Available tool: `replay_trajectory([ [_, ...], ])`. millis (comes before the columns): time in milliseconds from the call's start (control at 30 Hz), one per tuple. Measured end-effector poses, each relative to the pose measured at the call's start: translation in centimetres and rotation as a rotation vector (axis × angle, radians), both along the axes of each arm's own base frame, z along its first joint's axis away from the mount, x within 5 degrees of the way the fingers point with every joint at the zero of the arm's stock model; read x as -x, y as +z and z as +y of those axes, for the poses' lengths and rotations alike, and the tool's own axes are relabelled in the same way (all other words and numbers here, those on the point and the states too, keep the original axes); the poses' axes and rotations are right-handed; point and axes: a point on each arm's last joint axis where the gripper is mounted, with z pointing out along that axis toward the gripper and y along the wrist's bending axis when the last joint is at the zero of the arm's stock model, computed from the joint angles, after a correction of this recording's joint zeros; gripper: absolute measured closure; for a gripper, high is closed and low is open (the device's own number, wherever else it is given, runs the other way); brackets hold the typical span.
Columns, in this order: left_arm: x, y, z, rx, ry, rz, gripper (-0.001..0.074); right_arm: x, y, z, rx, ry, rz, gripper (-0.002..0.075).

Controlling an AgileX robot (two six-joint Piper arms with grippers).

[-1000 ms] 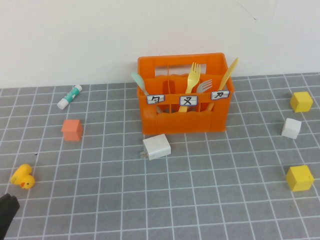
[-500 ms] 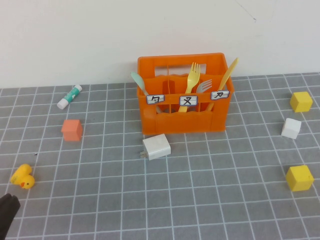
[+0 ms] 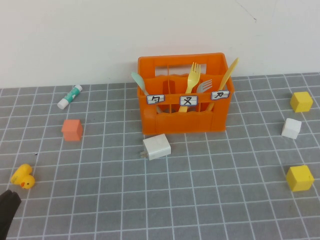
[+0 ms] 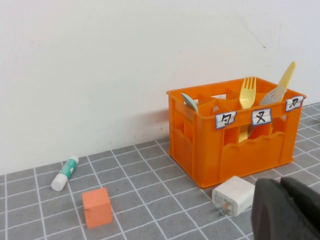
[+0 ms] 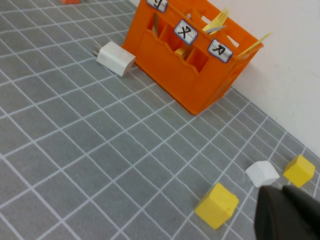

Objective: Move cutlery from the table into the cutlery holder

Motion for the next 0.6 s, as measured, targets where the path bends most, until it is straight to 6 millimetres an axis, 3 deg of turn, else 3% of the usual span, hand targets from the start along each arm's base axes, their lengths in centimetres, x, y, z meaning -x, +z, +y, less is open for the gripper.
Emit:
replay_trajectory([
  [600,-0.04,-0.23,-0.01,0.0,0.0,-0.001,0.0736,-0.44,0.48,-0.45,0.051,-0.041,-0.093,0.0726],
])
